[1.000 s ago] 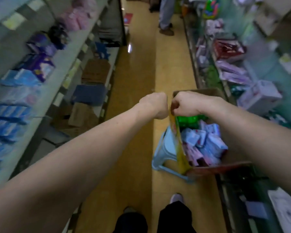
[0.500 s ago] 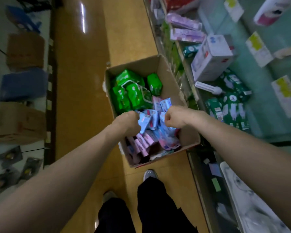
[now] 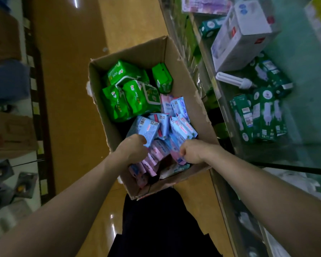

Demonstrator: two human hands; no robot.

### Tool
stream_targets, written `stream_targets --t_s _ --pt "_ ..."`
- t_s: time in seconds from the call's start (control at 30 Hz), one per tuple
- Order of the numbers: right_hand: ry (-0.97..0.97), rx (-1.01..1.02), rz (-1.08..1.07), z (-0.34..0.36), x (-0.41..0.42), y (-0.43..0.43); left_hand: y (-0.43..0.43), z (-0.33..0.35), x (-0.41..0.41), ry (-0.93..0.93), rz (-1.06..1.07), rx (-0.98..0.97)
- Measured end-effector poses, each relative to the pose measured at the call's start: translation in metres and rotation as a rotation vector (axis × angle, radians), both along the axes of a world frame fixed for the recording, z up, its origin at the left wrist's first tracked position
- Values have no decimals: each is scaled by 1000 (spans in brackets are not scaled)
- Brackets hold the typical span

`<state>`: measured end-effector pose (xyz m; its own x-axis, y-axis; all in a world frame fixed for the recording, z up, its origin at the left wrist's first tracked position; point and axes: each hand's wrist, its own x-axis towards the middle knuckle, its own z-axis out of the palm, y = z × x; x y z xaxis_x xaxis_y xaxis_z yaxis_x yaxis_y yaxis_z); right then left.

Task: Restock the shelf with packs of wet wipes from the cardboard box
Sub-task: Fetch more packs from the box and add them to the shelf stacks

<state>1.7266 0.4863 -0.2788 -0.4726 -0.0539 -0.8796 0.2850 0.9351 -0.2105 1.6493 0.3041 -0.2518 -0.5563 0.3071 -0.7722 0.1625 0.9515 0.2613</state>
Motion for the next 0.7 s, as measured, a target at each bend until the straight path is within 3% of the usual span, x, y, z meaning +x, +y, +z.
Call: stream_targets --t_s 0.53,0.7 --pt "-99 188 553 -86 -5 -68 -5 -50 -8 -86 200 137" --pt "-137 299 602 -101 -3 -84 -7 -56 -9 100 386 228"
